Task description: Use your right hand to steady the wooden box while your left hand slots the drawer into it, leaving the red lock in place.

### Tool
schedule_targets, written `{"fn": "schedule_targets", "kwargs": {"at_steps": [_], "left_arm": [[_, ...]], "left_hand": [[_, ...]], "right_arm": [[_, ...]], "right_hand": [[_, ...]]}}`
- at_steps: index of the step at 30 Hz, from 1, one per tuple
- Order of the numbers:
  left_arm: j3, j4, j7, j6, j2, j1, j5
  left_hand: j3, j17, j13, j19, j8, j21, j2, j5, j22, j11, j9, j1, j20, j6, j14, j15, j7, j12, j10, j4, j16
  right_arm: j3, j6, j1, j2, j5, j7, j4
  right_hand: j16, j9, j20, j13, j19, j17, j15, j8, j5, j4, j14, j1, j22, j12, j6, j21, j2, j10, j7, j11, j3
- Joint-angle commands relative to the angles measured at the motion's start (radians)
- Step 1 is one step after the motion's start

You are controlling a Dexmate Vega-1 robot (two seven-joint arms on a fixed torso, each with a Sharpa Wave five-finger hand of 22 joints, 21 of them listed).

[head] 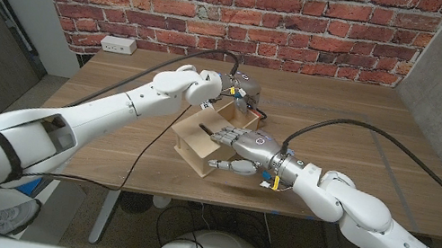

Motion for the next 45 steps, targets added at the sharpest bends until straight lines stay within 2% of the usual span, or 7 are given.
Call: {"fn": "schedule_targets", "kwargs": {"at_steps": [1,14,31,45], "left_arm": [[0.006,0.037,0.004,-0.063,0.003,-0.023,-0.014],[0.001,0.049,0.006,-0.118,0.012,-0.037,-0.027],[-0.019,0.019,-0.012,-0.129,0.022,-0.019,-0.046],[-0.017,0.048,-0.010,-0.155,0.019,-0.041,-0.033]], "left_hand": [[0.000,0.004,0.005,-0.001,0.008,-0.003,0.056,0.007,0.003,-0.002,0.016,0.045,-0.151,0.026,0.005,-0.049,0.014,0.000,0.001,0.003,0.004],[-0.001,0.004,0.005,-0.003,0.009,-0.004,0.057,0.007,0.002,-0.002,0.015,0.046,-0.151,0.029,0.001,-0.049,0.014,-0.001,-0.003,0.003,0.004],[-0.003,0.004,0.005,-0.006,0.009,-0.004,0.057,0.007,0.002,-0.001,0.015,0.046,-0.152,0.026,-0.004,-0.049,0.013,-0.001,-0.004,0.003,0.003],[-0.003,0.004,0.005,-0.009,0.008,-0.005,0.058,0.007,0.002,-0.002,0.015,0.047,-0.152,0.024,-0.008,-0.049,0.012,0.000,-0.005,0.003,0.002]], "right_arm": [[-0.003,0.005,0.006,0.002,-0.002,-0.004,0.005],[-0.007,0.001,0.004,0.003,-0.029,-0.019,0.003],[-0.009,-0.018,-0.007,0.006,-0.053,-0.021,-0.012],[-0.007,-0.016,-0.011,0.004,-0.052,-0.033,-0.008]], "right_hand": [[0.007,0.006,0.001,0.006,0.011,0.002,0.001,0.006,0.007,0.006,0.012,0.006,0.006,0.004,0.008,0.007,0.009,0.008,-0.001,0.001,-0.001],[0.007,0.006,0.001,0.006,0.011,0.002,0.001,0.006,0.007,0.006,0.012,0.006,0.006,0.004,0.008,0.007,0.009,0.008,-0.001,0.001,-0.001],[0.007,0.006,0.001,0.006,0.011,0.002,0.001,0.006,0.007,0.006,0.012,0.006,0.006,0.004,0.008,0.007,0.009,0.008,-0.001,0.001,-0.001],[0.007,0.006,0.001,0.006,0.011,0.002,0.001,0.006,0.007,0.006,0.012,0.006,0.006,0.004,0.008,0.007,0.009,0.008,-0.001,0.001,-0.001]]}}
